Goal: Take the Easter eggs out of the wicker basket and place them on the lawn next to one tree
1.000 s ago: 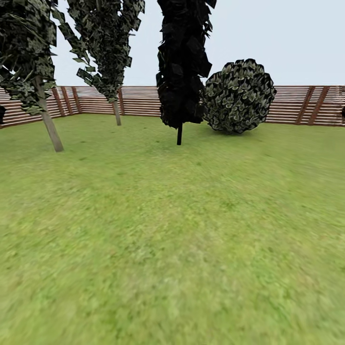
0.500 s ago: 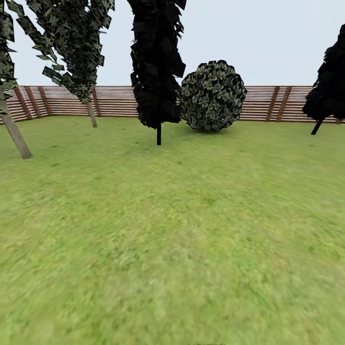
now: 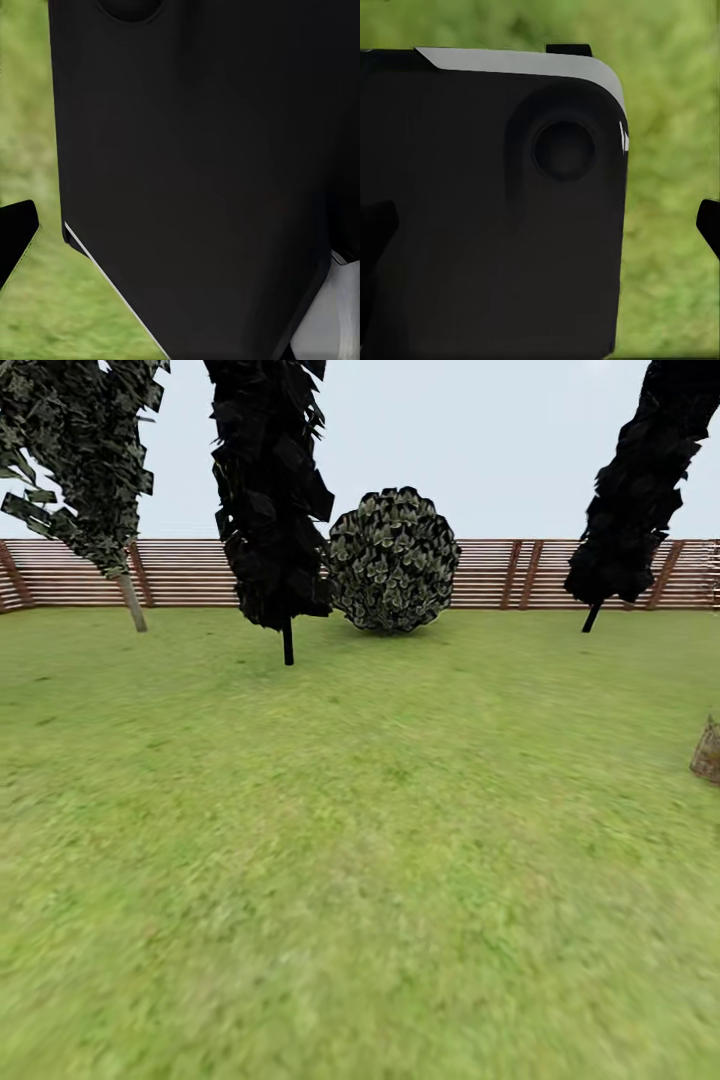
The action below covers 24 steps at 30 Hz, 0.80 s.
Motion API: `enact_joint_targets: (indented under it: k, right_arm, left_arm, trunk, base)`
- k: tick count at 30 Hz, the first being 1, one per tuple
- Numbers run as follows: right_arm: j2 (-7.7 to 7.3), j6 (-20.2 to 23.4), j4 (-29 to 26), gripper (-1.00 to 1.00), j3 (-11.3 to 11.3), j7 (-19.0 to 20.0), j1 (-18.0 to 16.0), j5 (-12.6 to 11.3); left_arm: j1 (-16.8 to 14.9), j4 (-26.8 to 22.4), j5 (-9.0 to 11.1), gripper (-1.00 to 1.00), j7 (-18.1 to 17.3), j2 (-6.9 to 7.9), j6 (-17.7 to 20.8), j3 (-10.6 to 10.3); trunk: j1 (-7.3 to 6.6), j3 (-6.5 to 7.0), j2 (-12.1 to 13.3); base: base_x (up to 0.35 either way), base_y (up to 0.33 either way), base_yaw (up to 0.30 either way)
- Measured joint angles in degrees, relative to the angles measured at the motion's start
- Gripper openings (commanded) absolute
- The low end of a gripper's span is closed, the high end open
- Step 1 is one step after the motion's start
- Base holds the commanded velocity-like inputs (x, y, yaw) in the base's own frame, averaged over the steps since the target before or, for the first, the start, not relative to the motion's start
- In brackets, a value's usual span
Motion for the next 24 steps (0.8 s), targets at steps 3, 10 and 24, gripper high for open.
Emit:
enact_joint_targets:
  k: [3, 10, 24]
  right_arm:
    - [0.00, 0.00, 0.00, 1.00, 0.00, 0.00, 0.00, 0.00]
    - [0.00, 0.00, 0.00, 1.00, 0.00, 0.00, 0.00, 0.00]
    - [0.09, -0.41, 0.07, 1.00, 0.00, 0.00, 0.00, 0.00]
  left_arm:
    - [0.00, 0.00, 0.00, 1.00, 0.00, 0.00, 0.00, 0.00]
    - [0.00, 0.00, 0.01, 1.00, 0.00, 0.00, 0.00, 0.00]
    - [0.00, 0.00, 0.02, 1.00, 0.00, 0.00, 0.00, 0.00]
  trunk:
    - [0.00, 0.00, 0.00]
    - [0.00, 0.00, 0.00]
    - [0.00, 0.00, 0.00]
  base:
    - [0.000, 0.000, -0.289]
    - [0.000, 0.000, -0.289]
    - [0.000, 0.000, -0.289]
